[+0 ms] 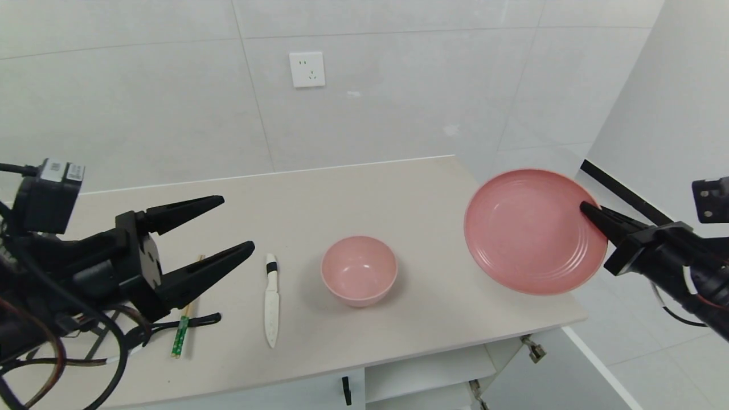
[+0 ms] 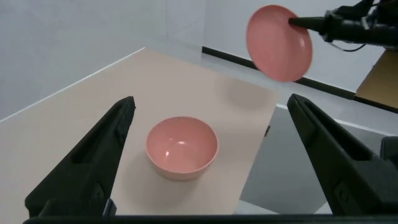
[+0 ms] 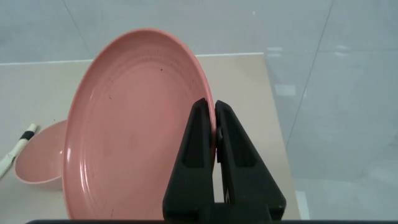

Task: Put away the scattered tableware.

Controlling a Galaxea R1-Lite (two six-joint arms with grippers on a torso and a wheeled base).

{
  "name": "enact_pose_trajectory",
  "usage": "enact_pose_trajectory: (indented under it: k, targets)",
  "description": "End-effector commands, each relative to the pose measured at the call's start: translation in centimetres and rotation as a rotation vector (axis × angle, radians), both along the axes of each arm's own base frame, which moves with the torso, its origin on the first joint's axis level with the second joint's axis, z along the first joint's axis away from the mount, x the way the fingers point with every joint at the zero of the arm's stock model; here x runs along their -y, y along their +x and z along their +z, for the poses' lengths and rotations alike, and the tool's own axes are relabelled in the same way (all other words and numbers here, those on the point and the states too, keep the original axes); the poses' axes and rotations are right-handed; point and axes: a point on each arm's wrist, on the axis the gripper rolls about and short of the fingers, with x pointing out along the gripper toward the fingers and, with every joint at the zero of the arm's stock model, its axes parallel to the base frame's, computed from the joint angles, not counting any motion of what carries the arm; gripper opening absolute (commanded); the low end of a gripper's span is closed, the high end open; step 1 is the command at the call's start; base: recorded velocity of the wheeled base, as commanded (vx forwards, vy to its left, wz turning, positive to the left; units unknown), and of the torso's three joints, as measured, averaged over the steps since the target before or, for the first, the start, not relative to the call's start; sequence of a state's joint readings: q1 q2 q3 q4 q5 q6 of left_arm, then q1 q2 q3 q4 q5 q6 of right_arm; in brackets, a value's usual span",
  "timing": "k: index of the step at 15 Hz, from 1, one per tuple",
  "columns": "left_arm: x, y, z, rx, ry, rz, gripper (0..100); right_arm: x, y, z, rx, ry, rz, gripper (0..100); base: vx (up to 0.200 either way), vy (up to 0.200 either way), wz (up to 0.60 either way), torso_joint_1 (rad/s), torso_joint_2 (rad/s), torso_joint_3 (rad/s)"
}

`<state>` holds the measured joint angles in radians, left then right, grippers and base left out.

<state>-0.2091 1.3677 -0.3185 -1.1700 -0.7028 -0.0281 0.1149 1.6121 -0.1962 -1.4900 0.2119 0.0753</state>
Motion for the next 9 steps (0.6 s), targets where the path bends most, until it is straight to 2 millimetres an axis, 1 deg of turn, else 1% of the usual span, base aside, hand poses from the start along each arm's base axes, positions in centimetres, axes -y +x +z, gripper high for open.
enact_pose_trajectory:
  k: [1,2,3,4,5,6,8,9]
  targets:
    - [1.0,1.2,0.6,0.043,-0.002,0.022,100,0.0,-0.9,1.3,0.060,0.004,0.004,0,0.000,0.000,0.00,0.000,0.00,0.000]
    - [1.8,1.3,1.1,0.059,-0.014,0.041,100,-0.1,-1.0,1.2,0.057,0.003,0.015,0,0.000,0.000,0.00,0.000,0.00,0.000]
    - [2.8,1.3,0.9,0.031,-0.028,0.065,100,0.0,-1.1,1.1,0.051,0.002,0.013,0,0.000,0.000,0.00,0.000,0.00,0.000]
    - [3.3,1.5,0.2,-0.022,-0.025,0.072,100,0.0,-1.1,1.0,0.046,0.002,0.013,0,0.000,0.000,0.00,0.000,0.00,0.000]
    - [3.6,2.5,-0.9,-0.109,-0.019,0.090,100,0.0,-1.2,1.0,0.047,0.000,0.013,0,0.000,0.000,0.00,0.000,0.00,0.000]
    - [3.9,3.4,-1.5,-0.149,-0.019,0.094,100,0.1,-1.2,1.0,0.050,0.001,0.009,0,0.000,0.000,0.00,0.000,0.00,0.000]
    - [4.3,4.3,-2.2,-0.184,-0.013,0.100,100,0.2,-1.2,1.0,0.050,0.000,-0.001,0,0.000,0.000,0.00,0.000,0.00,0.000]
    - [4.4,5.0,-2.7,-0.202,-0.009,0.150,100,0.3,-1.1,1.1,0.051,0.001,-0.002,0,0.000,0.000,0.00,0.000,0.00,0.000]
